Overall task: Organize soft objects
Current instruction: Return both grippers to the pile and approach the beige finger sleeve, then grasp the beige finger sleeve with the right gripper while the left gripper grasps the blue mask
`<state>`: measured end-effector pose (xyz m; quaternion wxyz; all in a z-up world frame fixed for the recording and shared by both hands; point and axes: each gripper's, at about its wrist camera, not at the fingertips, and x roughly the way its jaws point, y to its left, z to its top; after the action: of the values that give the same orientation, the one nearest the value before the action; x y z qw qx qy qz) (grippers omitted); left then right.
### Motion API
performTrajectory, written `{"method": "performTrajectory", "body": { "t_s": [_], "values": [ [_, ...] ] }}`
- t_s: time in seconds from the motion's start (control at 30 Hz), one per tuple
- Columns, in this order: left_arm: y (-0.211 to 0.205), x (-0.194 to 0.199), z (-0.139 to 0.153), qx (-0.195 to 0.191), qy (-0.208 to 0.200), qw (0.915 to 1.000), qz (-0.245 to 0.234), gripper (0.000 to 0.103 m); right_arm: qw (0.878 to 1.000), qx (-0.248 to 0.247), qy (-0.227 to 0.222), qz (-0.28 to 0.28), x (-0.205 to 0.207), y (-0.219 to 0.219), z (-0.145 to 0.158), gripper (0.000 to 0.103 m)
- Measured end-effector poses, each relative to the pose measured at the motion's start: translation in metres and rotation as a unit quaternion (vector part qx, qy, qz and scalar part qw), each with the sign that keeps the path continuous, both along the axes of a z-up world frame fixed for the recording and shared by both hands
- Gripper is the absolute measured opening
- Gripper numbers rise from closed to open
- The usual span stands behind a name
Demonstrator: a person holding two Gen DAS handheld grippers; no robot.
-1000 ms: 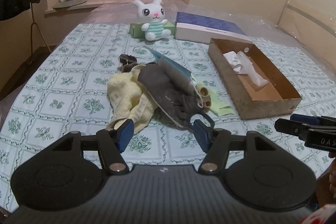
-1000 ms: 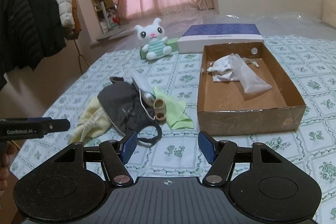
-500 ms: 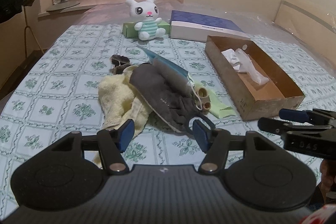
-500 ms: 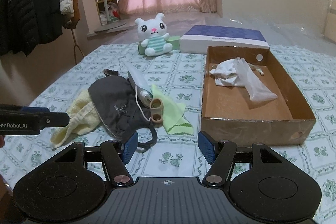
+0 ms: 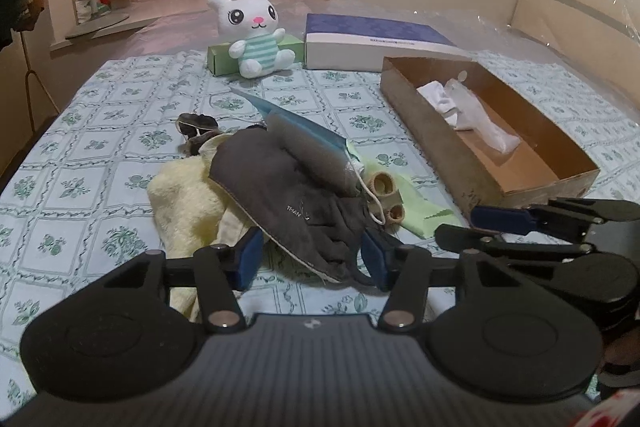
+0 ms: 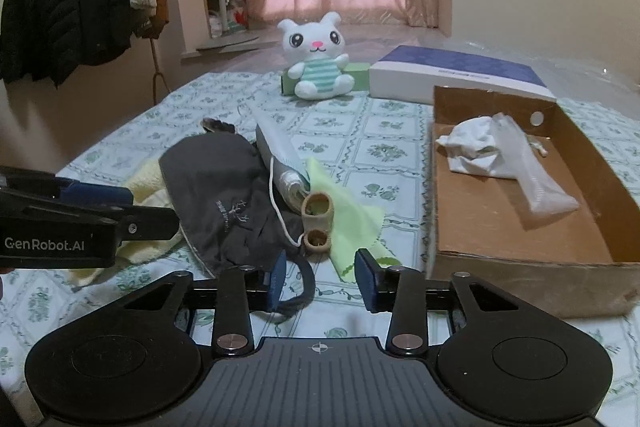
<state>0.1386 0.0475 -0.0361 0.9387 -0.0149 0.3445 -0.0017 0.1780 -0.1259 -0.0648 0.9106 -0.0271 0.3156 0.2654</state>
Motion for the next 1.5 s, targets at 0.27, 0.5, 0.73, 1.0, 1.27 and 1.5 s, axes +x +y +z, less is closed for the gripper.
{"method": "performTrajectory", "body": {
  "t_s": [0.27, 0.5, 0.73, 1.0, 1.27, 1.5],
  "values": [
    [0.002, 0.024, -0.015, 0.004, 0.011, 0.9999, -0.003, 0.049, 1.000, -0.014, 0.002, 0.005, 0.025, 0.017, -0.025, 0.037],
    [0.004, 0.035, -0.022, 0.008, 0.016, 0.9998, -0.003, 0.049, 1.000, -0.013, 0.006, 0.007, 0.042, 0.023, -0.039, 0.034],
    [0.003, 0.039, -0.024, 0.006, 0.018, 0.9998, -0.005, 0.048, 1.000, -0.014, 0.002, 0.017, 0.046, 0.028, -0.048, 0.015],
    [0.003, 0.043, -0.014, -0.029, 0.002, 0.9995, -0.013, 0.048, 1.000, 0.002, -0.026, 0.013, 0.041, 0.017, -0.036, 0.005],
    [0.007, 0.079, 0.004, -0.074, -0.022, 0.9970, -0.002, 0.044, 0.998, 0.018, -0.051, -0.013, 0.053, 0.002, -0.006, 0.005],
    [0.019, 0.126, -0.004, -0.118, 0.006, 0.9927, 0.025, 0.025, 0.997, 0.020, -0.065, -0.030, 0.067, -0.010, 0.006, 0.005]
  ]
}}
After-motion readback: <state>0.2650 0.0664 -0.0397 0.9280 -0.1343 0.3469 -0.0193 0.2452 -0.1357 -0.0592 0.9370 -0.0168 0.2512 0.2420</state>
